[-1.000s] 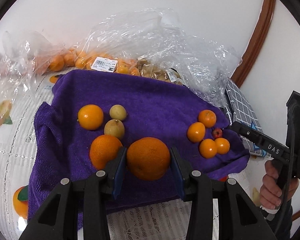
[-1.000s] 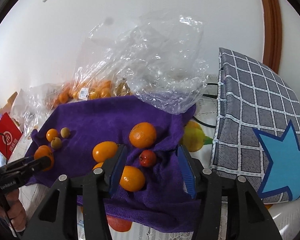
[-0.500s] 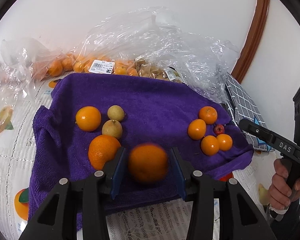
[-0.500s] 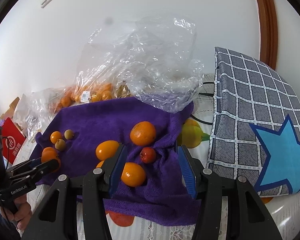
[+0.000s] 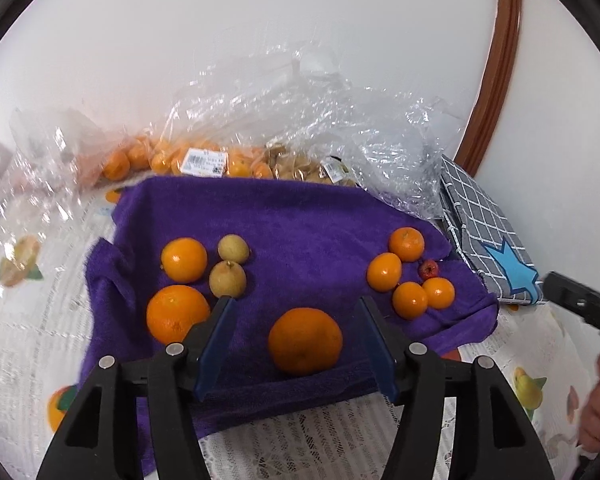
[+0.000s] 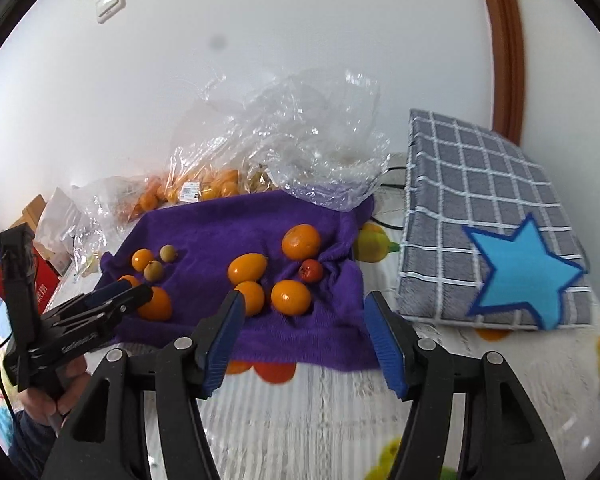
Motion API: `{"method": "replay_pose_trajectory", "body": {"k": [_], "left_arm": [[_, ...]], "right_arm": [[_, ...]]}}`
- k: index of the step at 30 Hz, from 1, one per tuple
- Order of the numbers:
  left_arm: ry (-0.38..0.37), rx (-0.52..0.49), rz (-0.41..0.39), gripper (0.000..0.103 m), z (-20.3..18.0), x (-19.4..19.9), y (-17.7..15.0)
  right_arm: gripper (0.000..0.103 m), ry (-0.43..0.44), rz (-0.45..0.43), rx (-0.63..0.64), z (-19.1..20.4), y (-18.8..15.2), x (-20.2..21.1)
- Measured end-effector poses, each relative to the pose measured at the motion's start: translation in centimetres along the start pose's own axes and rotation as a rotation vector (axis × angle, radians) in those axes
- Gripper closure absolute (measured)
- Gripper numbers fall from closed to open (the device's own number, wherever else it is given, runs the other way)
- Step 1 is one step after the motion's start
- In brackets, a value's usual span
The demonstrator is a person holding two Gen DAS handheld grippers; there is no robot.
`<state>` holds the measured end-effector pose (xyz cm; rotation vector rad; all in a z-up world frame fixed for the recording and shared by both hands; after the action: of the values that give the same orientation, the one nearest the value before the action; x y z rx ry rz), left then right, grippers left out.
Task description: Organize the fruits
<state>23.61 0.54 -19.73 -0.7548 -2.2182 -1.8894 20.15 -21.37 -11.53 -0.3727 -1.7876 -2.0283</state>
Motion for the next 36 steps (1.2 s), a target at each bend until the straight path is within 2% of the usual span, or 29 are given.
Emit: {"method": "replay_pose_trajectory", "body": {"k": [2, 5, 6, 11, 13, 15, 20, 21, 26, 36], "left_arm": [[0.02, 0.007, -0.001, 0.044, 0.0, 1.0, 0.4], [-0.002, 0.028, -0.037, 0.041, -0.7, 3.5, 1.6], [0.001, 0.02, -0.045, 0.041, -0.9, 4.4, 2.0], [0.031, -0.001, -0.116, 0.035, -2.5, 9.5, 4.4], [0.057, -0.011, -0.144, 0.03, -3.1, 11.4, 5.2], [0.087, -0.029, -0.156, 0.026, -3.6, 13.0, 5.7], [0.155, -0.069, -0.157, 0.02, -4.7, 16.5, 6.0], [0.159, -0.071, -0.155, 0.02, -4.8, 16.8, 6.0], [0.17, -0.045, -0.124, 0.017, -5.2, 18.9, 5.5], [0.206, -0.059, -0.142, 0.015, -6.2, 22.3, 5.9]], "right_arm": [[0.04, -0.023, -0.001, 0.011, 0.1, 0.3, 1.6], [0.037, -0.062, -0.013, 0.024, -0.1, 1.1, 3.9], [0.034, -0.069, -0.019, 0.021, -0.2, 1.3, 4.4], [0.033, -0.077, -0.049, 0.012, 0.1, 2.7, 7.9], [0.027, -0.101, -0.058, 0.029, 0.5, 3.1, 9.3], [0.012, -0.105, -0.069, 0.042, 1.1, 3.2, 10.6], [0.005, -0.103, -0.124, 0.078, 2.5, 3.7, 14.5], [0.001, -0.101, -0.126, 0.084, 2.8, 3.7, 15.3], [0.0, -0.104, -0.12, 0.077, 3.4, 3.6, 17.6], [0.0, -0.088, -0.153, 0.065, 3.7, 3.9, 21.2]]}}
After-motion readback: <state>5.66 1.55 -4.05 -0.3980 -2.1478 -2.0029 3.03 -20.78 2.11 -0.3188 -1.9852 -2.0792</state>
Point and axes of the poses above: each gripper's, at about its wrist camera, not at the fingertips, and x roughly against the way its jaws point, z to its left, y to its top, the point moved 8 cm from there along -x, roughly the way its jaws point, and after that the axes turned 13 degrees about -z, right-handed, at the moved point
